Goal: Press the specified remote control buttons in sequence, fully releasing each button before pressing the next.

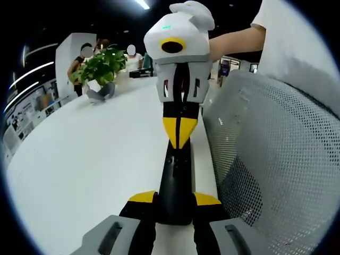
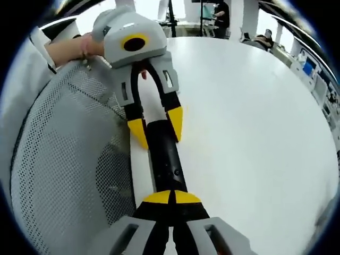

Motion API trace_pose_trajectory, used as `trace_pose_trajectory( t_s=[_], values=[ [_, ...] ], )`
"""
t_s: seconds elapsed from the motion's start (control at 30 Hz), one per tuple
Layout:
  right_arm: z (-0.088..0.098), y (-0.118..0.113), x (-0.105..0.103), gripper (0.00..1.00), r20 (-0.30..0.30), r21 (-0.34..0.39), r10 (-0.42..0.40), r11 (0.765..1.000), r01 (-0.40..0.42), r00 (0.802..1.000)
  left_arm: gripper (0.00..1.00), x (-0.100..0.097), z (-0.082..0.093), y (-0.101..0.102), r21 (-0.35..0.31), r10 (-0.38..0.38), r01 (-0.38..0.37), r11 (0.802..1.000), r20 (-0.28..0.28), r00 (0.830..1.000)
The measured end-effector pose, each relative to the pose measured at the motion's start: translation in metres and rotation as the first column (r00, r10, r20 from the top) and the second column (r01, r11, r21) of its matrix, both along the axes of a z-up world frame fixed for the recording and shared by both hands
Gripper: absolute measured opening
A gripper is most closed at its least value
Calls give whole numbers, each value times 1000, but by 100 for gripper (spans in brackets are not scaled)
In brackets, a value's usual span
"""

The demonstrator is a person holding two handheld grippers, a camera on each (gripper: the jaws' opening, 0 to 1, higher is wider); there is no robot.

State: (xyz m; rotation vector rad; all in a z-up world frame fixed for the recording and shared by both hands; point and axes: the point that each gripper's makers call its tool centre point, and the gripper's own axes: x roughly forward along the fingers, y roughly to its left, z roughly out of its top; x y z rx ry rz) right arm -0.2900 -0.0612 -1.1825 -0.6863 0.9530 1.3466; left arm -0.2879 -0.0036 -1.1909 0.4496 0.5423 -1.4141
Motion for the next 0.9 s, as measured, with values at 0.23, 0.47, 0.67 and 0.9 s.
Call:
trace_pose_trajectory(
  t_s=[0.23,0.47,0.67,0.9],
  values=[
    [1,-7,0,0,12,-17,6,1000,-6,1000,25,0,1,0,-1,5,-5,1000,-5,1000],
    [0,-4,-1,0,10,-27,-1,1000,1,1000,25,0,0,0,-1,4,-4,1000,-2,1000],
    [-1,-5,1,0,19,-47,-18,999,18,1000,25,0,0,0,-1,2,-2,1000,-2,1000],
    [3,-5,5,0,-102,170,-281,940,295,954,25,0,0,0,0,4,-4,1000,-2,1000]
  ],
)
